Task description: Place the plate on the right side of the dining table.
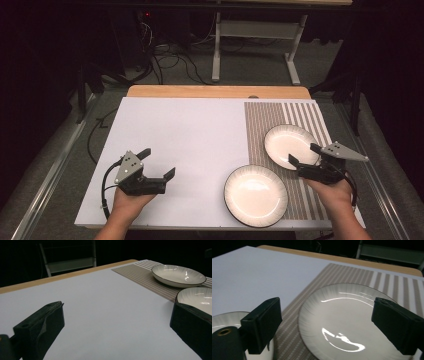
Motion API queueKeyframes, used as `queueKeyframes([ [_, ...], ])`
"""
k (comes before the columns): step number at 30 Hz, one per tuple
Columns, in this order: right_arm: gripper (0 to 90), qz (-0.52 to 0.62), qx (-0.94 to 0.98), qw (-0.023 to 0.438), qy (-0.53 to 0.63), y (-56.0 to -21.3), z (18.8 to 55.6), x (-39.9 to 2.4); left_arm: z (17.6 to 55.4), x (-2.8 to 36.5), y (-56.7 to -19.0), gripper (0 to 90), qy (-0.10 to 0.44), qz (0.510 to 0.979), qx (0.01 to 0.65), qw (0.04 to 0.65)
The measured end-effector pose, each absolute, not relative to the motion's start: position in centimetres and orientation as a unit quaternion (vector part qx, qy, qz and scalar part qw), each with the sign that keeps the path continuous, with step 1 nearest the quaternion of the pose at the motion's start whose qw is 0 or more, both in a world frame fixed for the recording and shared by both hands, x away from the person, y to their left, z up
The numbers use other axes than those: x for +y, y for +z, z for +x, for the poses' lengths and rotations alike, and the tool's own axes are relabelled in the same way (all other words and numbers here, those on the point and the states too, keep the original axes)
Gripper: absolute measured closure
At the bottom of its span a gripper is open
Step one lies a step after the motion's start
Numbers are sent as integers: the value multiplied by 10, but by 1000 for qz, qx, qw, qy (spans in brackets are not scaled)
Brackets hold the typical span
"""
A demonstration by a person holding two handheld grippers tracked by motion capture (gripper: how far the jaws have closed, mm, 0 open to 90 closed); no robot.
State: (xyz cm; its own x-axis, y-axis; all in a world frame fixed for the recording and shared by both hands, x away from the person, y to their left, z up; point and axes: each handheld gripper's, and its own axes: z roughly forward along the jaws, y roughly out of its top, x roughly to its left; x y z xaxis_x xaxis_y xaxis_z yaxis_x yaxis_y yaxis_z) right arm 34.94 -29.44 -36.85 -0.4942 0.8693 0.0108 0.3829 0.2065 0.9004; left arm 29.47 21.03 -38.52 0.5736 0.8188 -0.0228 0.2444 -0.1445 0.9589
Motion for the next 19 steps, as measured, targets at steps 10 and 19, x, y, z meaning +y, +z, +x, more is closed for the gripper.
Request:
queueKeyframes([
  [10,5,359,740,257,507,-359,321,-244,290,210,-382,1,267,705,371,542],
  [19,5,348,734,259,523,-362,311,-246,289,207,-383,1,263,705,374,542],
])
